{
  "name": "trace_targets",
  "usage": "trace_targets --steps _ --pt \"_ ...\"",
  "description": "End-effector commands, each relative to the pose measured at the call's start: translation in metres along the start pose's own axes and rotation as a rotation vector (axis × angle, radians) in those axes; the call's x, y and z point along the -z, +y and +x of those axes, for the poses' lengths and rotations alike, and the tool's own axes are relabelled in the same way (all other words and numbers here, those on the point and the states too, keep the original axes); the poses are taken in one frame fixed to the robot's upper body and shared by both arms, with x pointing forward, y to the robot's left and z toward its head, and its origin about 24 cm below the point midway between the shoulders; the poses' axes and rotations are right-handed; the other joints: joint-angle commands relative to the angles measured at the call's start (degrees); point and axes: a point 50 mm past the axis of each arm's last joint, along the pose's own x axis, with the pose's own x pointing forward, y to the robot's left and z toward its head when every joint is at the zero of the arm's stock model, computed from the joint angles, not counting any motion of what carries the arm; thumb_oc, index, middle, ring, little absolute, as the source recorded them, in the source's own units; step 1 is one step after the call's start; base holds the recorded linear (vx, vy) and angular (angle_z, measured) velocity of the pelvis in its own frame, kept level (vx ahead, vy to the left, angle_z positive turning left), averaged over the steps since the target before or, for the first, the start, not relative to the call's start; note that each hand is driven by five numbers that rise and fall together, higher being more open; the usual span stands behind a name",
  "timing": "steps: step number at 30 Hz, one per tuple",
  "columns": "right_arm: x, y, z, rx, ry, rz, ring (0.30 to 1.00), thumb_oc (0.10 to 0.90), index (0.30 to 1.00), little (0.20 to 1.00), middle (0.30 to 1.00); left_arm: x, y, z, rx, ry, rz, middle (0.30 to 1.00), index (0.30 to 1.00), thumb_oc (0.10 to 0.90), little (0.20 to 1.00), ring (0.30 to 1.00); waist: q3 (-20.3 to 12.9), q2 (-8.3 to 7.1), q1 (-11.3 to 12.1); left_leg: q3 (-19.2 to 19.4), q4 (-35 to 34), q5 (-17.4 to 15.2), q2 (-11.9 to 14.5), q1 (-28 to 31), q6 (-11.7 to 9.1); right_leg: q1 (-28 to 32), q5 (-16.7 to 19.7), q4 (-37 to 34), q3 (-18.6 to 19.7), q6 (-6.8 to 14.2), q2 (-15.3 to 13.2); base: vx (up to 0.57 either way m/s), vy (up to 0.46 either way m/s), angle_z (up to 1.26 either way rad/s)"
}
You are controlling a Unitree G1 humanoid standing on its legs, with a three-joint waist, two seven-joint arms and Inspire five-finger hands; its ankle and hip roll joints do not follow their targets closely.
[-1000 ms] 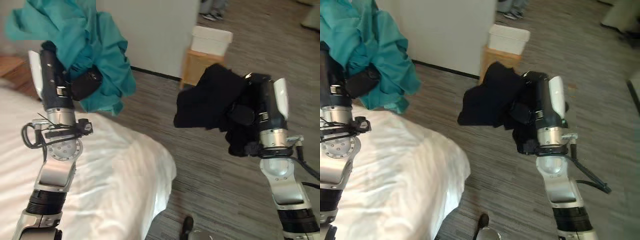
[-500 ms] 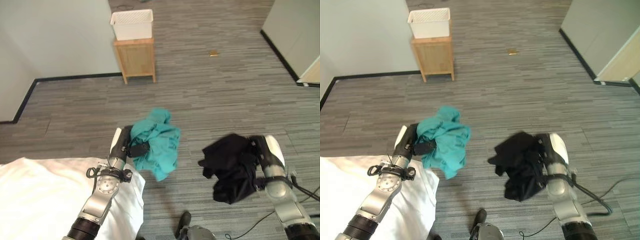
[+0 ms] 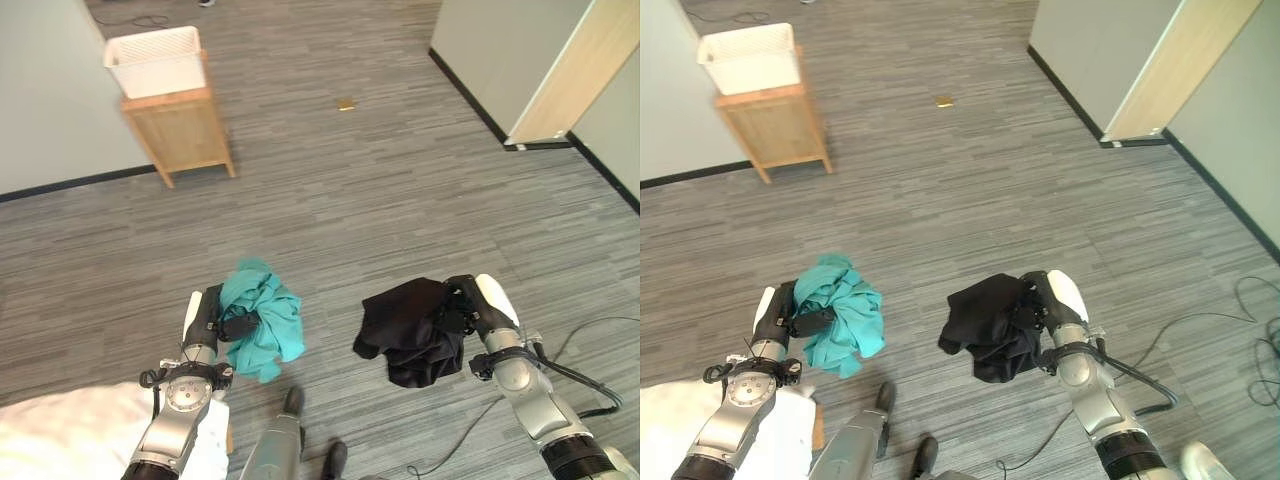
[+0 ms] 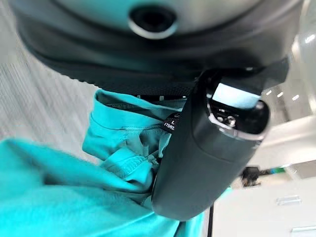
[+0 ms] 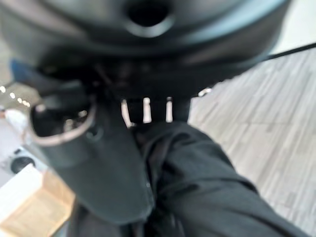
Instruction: Pick up bed clothes into laundry basket.
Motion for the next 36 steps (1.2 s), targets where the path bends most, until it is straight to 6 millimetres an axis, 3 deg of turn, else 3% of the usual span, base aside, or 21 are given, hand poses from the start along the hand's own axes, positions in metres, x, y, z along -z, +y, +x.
trace_targets --steps 1,3,5,6,7,9,10,13,15,16,18,19,21,22,24,26,28,29,31,33,36 --pt "-0.066 -0.052 0.023 0.185 -0.310 -0.049 0.300 0.400 0.300 0.300 0.300 -0.054 0.020 0.008 -0.085 -0.269 -0.004 0.300 0.300 0.400 0.300 0.300 -4.25 0.00 4.56 9.35 -0.68 8.42 2.04 -2.37 0.46 10.69 -7.56 -1.79 2.92 11.65 -8.12 0.69 0.306 -0.76" --pt "-0.068 -0.039 0.020 0.147 -0.316 -0.032 0.300 0.400 0.300 0.300 0.300 -0.044 0.034 0.005 -0.136 -0.227 0.060 0.300 0.300 0.400 0.300 0.300 -6.12 -2.56 6.56 12.96 -0.99 10.26 3.23 -0.26 3.08 12.95 -7.44 -1.79 3.72 13.22 -9.42 0.62 0.255 -0.70" --pt "-0.065 -0.033 0.018 0.124 -0.300 -0.028 0.300 0.400 0.300 0.300 0.300 -0.039 0.041 0.005 -0.164 -0.201 0.111 0.300 0.300 0.400 0.300 0.300 -6.84 -4.53 6.88 12.33 -1.13 10.92 2.30 0.77 4.22 13.46 -5.44 -1.79 3.60 14.13 -10.84 0.40 0.147 -0.54" --pt "-0.061 -0.027 0.016 0.114 -0.287 -0.030 0.300 0.400 0.300 0.300 0.300 -0.033 0.045 0.005 -0.177 -0.173 0.151 0.300 0.300 0.400 0.300 0.300 -7.14 -6.74 7.30 11.78 -1.26 10.86 1.45 1.56 4.84 12.59 -2.69 2.74 2.94 16.21 -12.36 0.55 0.192 -0.07" --pt "-0.050 -0.020 0.011 0.103 -0.238 -0.027 0.300 0.400 0.300 0.300 0.300 -0.026 0.054 0.005 -0.215 -0.137 0.201 0.300 0.300 0.400 0.300 0.300 -6.69 -9.15 6.60 10.33 -0.46 9.04 -0.27 4.75 6.16 10.10 6.73 13.10 2.42 21.22 -15.73 0.53 0.194 0.00" --pt "-0.050 -0.020 0.011 0.103 -0.238 -0.027 0.300 0.400 0.300 0.300 0.300 -0.027 0.054 0.005 -0.215 -0.138 0.202 0.300 0.300 0.400 0.300 0.300 -6.84 -9.03 6.97 10.56 -0.57 9.26 0.09 4.65 6.17 9.84 7.08 12.93 2.82 21.21 -15.54 0.49 0.159 -0.03" --pt "-0.050 -0.025 0.009 0.144 -0.238 -0.007 0.300 0.400 0.300 0.300 0.300 -0.024 0.069 0.004 -0.279 -0.117 0.252 0.300 0.300 0.400 0.300 0.300 -6.07 -7.08 4.02 5.43 -0.70 5.17 1.59 12.30 7.48 1.52 18.47 30.54 4.12 20.96 -16.19 0.63 0.179 0.24" --pt "-0.053 -0.033 0.006 0.176 -0.259 0.008 0.300 0.400 0.300 0.300 0.300 -0.029 0.078 0.003 -0.318 -0.139 0.272 0.300 0.300 0.400 0.300 0.300 -5.94 -5.44 2.28 1.73 -1.42 3.23 3.37 16.11 7.41 -3.16 17.64 32.66 0.89 20.02 -17.58 0.69 0.051 0.81" --pt "-0.058 -0.040 0.003 0.205 -0.287 0.042 0.300 0.400 0.300 0.300 0.300 -0.038 0.082 0.004 -0.348 -0.177 0.278 0.300 0.300 0.400 0.300 0.300 -5.60 -4.37 0.31 -1.56 -2.42 0.25 4.56 20.53 6.61 -9.38 9.63 28.46 -3.77 17.34 -17.41 0.75 -0.067 0.79" --pt "-0.061 -0.043 0.000 0.217 -0.310 0.058 0.300 0.400 0.300 0.300 0.300 -0.045 0.080 0.005 -0.357 -0.214 0.270 0.300 0.300 0.400 0.300 0.300 -5.26 -4.32 -2.40 -5.68 -2.78 -2.35 4.44 24.50 5.58 -12.71 4.79 17.52 -3.91 15.58 -12.96 0.97 -0.119 1.71" --pt "-0.059 -0.044 -0.001 0.221 -0.303 0.064 0.300 0.400 0.300 0.300 0.300 -0.046 0.081 0.004 -0.368 -0.219 0.267 0.300 0.300 0.400 0.300 0.300 -5.23 -4.59 -3.52 -7.52 -2.86 -3.85 4.12 26.41 4.99 -13.26 5.11 11.50 -2.86 15.99 -11.34 0.71 -0.048 2.07" --pt "-0.058 -0.046 -0.003 0.231 -0.301 0.072 0.300 0.400 0.300 0.300 0.300 -0.048 0.080 0.005 -0.372 -0.235 0.251 0.300 0.300 0.400 0.300 0.300 -4.90 -4.63 -5.74 -12.43 -2.86 -6.42 3.50 30.27 4.41 -18.44 8.29 4.38 1.61 16.54 -8.84 0.65 0.014 1.88" --pt "-0.060 -0.047 -0.003 0.233 -0.309 0.065 0.300 0.400 0.300 0.300 0.300 -0.050 0.079 0.005 -0.374 -0.246 0.237 0.300 0.300 0.400 0.300 0.300 -4.95 -3.88 -6.62 -14.09 -2.86 -7.69 4.10 31.62 4.24 -19.02 9.88 2.23 1.88 16.72 -8.29 0.54 -0.016 1.72" --pt "-0.061 -0.045 -0.003 0.222 -0.311 0.067 0.300 0.400 0.300 0.300 0.300 -0.048 0.079 0.001 -0.364 -0.249 0.221 0.300 0.300 0.400 0.300 0.300 -5.14 -4.96 -6.01 -14.12 -2.64 -8.90 3.21 32.98 4.17 -17.07 11.55 1.29 0.45 15.83 -10.27 0.26 -0.042 1.45" --pt "-0.062 -0.041 -0.004 0.209 -0.314 0.064 0.300 0.400 0.300 0.300 0.300 -0.042 0.080 -0.004 -0.374 -0.237 0.179 0.300 0.300 0.400 0.300 0.300 -5.76 -4.42 -5.64 -14.01 -2.06 -10.25 4.26 34.50 3.57 -15.45 10.97 1.40 0.15 15.42 -9.87 0.36 -0.055 0.85" --pt "-0.057 -0.040 -0.005 0.208 -0.296 0.096 0.300 0.400 0.300 0.300 0.300 -0.040 0.081 -0.015 -0.384 -0.253 0.055 0.300 0.300 0.400 0.300 0.300 -3.46 -3.96 -4.37 -11.65 13.07 -6.89 1.93 27.37 0.43 -11.94 10.86 0.97 -1.52 13.92 -11.76 0.26 0.004 0.34" --pt "-0.055 -0.040 -0.006 0.210 -0.286 0.108 0.300 0.400 0.300 0.300 0.300 -0.039 0.081 -0.018 -0.388 -0.259 0.024 0.300 0.300 0.400 0.300 0.300 -2.93 -4.48 -4.21 -8.60 16.87 -7.61 1.75 23.25 0.44 -10.65 9.98 0.14 -2.02 13.74 -12.65 0.10 0.026 0.84" --pt "-0.042 -0.045 -0.008 0.242 -0.240 0.120 0.300 0.400 0.300 0.300 0.300 -0.044 0.083 -0.018 -0.393 -0.287 -0.038 0.300 0.300 0.400 0.300 0.300 -2.16 -5.26 -3.10 0.85 16.02 -8.98 5.73 15.91 0.63 -7.58 8.21 -1.24 -5.15 14.29 -14.97 0.12 0.052 1.09" --pt "-0.030 -0.049 -0.012 0.271 -0.188 0.110 0.300 0.400 0.300 0.300 0.300 -0.046 0.084 -0.018 -0.392 -0.292 -0.031 0.300 0.300 0.400 0.300 0.300 -2.78 -4.16 -3.16 5.69 9.36 -4.53 9.93 13.91 -0.05 -5.63 6.79 -1.62 -7.54 15.12 -15.53 0.14 0.093 1.28" --pt "-0.023 -0.052 -0.011 0.278 -0.165 0.107 0.300 0.400 0.300 0.300 0.300 -0.045 0.083 -0.019 -0.378 -0.294 0.002 0.300 0.300 0.400 0.300 0.300 -4.11 -3.54 -3.71 7.81 4.08 -3.88 11.37 16.19 -0.32 -5.22 5.87 -1.11 -9.03 15.16 -15.35 0.17 0.051 1.02" --pt "-0.015 -0.053 -0.014 0.281 -0.121 0.080 0.300 0.400 0.300 0.300 0.300 -0.047 0.085 -0.016 -0.408 -0.305 -0.041 0.300 0.300 0.400 0.300 0.300 -6.24 -2.39 -5.46 6.39 -1.62 -2.06 9.63 20.51 -1.11 -4.21 5.43 1.15 -10.54 15.07 -17.10 0.24 0.167 0.09"
